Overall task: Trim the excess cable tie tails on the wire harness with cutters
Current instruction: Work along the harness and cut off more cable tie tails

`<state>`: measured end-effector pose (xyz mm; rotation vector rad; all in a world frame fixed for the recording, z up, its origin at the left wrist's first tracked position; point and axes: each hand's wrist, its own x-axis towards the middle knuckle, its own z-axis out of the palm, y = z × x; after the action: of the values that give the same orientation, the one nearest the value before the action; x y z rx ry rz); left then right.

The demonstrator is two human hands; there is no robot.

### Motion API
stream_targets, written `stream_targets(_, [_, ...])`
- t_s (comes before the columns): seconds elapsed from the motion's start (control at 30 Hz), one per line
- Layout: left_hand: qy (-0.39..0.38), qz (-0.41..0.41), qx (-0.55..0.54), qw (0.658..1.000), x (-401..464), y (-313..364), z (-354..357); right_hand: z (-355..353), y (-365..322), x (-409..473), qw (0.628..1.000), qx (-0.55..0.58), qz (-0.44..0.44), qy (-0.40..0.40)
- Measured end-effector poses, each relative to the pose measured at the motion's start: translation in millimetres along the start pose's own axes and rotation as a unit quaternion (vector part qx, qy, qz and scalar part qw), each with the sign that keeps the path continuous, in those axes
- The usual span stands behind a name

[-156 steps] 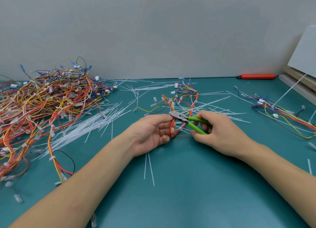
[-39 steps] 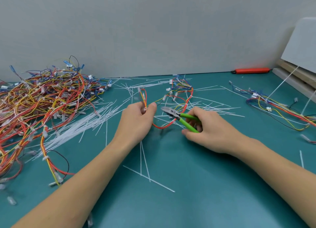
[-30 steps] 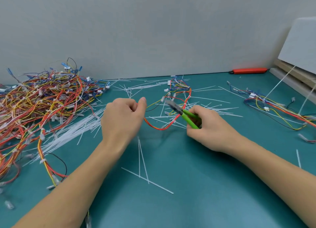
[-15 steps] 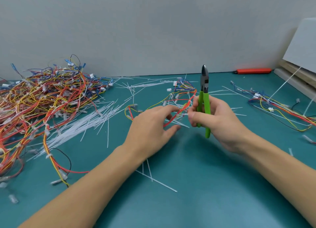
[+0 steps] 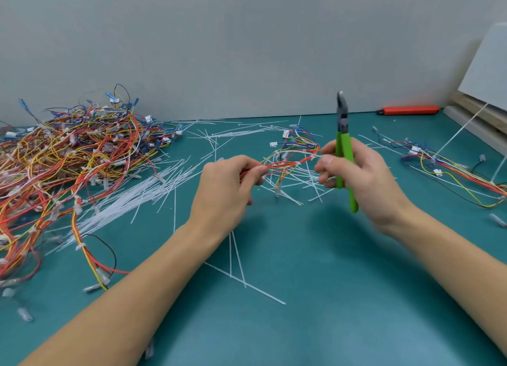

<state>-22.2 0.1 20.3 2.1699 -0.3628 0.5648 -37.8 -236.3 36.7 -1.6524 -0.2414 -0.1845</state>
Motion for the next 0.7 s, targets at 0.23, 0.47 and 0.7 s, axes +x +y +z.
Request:
stream_targets(0.23, [-0.05, -0.127, -0.127, 0.982, 2, -2, 0, -5, 6, -5, 0.974, -0.195, -0.115, -0.026])
stream_targets(0.47, [-0.093, -0.11, -0.186, 0.972, 6, 1, -4, -9, 12, 1, 0.913, -0.374, -0.154, -0.06])
stream_targets(0.7, [-0.102, -0.101, -0.212, 0.967, 7, 3, -10, -17, 20, 5, 0.909, -0.388, -0.133, -0.077])
